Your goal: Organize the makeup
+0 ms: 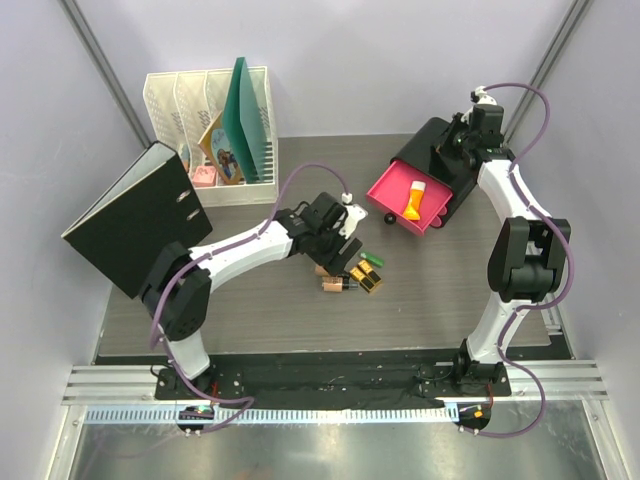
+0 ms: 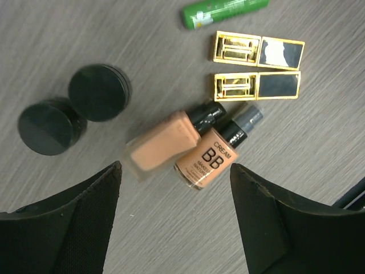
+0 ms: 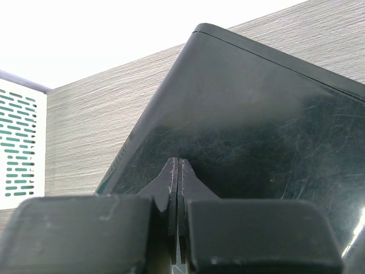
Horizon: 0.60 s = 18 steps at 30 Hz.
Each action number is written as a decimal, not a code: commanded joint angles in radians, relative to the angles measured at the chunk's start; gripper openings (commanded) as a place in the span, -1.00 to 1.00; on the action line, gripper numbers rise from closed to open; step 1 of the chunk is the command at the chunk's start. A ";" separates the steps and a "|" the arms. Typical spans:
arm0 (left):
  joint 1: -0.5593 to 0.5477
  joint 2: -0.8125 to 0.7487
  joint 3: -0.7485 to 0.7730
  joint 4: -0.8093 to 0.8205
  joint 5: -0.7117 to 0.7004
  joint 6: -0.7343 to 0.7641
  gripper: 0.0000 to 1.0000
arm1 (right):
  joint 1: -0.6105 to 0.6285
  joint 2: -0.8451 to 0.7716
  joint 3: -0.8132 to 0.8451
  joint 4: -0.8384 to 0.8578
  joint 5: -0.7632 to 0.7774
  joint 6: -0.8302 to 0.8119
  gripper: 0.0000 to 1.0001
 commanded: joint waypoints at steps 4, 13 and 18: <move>-0.005 0.046 0.020 -0.037 0.044 0.007 0.45 | 0.009 0.107 -0.088 -0.335 0.028 -0.040 -0.98; -0.054 0.071 0.037 -0.098 0.105 0.035 0.26 | 0.009 0.106 -0.105 -0.338 0.030 -0.041 -0.98; -0.085 0.088 0.043 -0.120 0.140 0.062 0.21 | 0.009 0.107 -0.108 -0.338 0.030 -0.041 -0.98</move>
